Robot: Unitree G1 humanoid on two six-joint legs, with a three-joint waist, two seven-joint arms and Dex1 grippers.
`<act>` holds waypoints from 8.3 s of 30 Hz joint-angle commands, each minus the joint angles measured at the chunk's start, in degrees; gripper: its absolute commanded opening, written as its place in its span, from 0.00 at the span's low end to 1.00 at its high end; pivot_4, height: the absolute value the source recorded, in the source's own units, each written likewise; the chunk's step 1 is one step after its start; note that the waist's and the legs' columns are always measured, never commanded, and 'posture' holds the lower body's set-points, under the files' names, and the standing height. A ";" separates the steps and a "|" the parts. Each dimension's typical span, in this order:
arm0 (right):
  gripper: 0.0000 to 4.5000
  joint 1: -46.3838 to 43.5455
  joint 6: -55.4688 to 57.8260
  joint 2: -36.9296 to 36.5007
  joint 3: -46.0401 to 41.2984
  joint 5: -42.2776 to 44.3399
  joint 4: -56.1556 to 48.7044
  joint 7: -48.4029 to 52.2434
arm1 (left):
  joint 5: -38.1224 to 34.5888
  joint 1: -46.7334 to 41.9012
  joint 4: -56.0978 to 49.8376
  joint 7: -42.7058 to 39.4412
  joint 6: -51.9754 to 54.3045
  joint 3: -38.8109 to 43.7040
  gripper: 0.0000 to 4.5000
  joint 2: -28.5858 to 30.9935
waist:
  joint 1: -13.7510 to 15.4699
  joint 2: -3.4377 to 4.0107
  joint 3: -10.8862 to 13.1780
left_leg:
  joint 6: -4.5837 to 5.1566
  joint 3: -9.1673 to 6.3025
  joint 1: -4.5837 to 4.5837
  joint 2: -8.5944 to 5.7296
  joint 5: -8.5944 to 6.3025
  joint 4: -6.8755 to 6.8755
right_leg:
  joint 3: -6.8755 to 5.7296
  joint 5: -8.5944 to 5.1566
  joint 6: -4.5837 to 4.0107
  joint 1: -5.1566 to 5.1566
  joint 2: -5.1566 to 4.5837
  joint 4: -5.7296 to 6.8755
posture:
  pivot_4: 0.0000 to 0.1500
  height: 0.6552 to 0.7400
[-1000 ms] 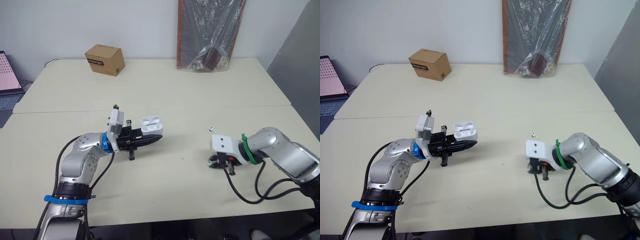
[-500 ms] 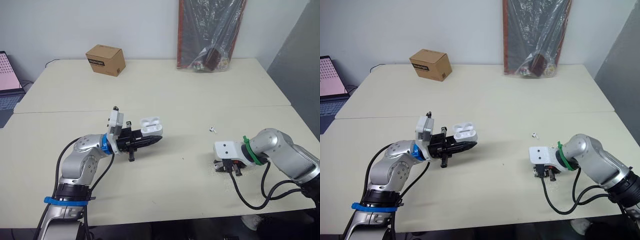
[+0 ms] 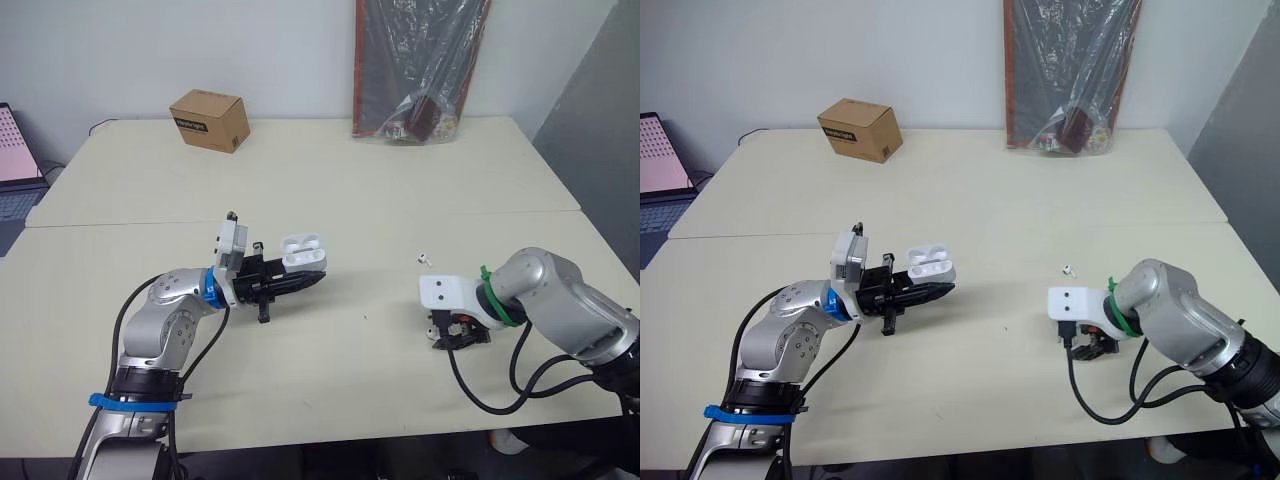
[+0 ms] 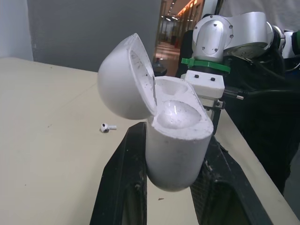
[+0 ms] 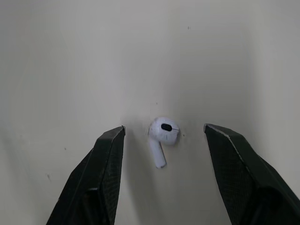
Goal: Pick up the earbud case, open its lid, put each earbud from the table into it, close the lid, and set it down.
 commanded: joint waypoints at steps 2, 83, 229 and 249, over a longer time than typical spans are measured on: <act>0.62 -4.54 10.56 2.18 3.74 -0.73 -4.66 -2.31 | -0.66 -0.59 -1.59 -0.12 -0.74 0.09 0.17 -0.47 | 0.00 0.00 0.00 | 0.00 0.01 -0.01 -0.01 0.00 0.00 | 0.01 0.00 0.00 0.00 -0.02 -0.01 | 1.00 1.00; 0.08 6.08 11.80 11.23 -18.99 27.06 -11.99 -27.03 | 1.40 -0.99 2.17 3.65 -6.59 1.68 0.17 -2.51 | 0.05 0.00 0.00 | 0.01 -0.03 -0.04 -0.01 0.00 -0.02 | -0.06 0.02 0.01 0.02 -0.02 -0.01 | 1.00 1.00; 0.53 -0.55 -1.04 23.92 -29.33 20.89 33.18 -46.35 | -0.51 -1.87 -1.59 6.91 -1.59 2.89 0.17 -4.30 | -0.13 0.03 0.01 | 0.02 0.17 -0.12 -0.01 0.00 -0.19 | 0.19 0.11 -0.01 -0.22 0.02 -0.01 | 1.00 1.00; 0.08 0.08 0.36 23.90 -29.85 18.80 32.30 -44.74 | -0.39 -2.34 -1.13 7.29 -1.59 2.72 0.17 -4.44 | -0.13 0.03 0.01 | 0.01 0.17 -0.10 -0.01 0.00 -0.17 | 0.18 0.12 -0.01 -0.21 0.02 0.02 | 1.00 1.00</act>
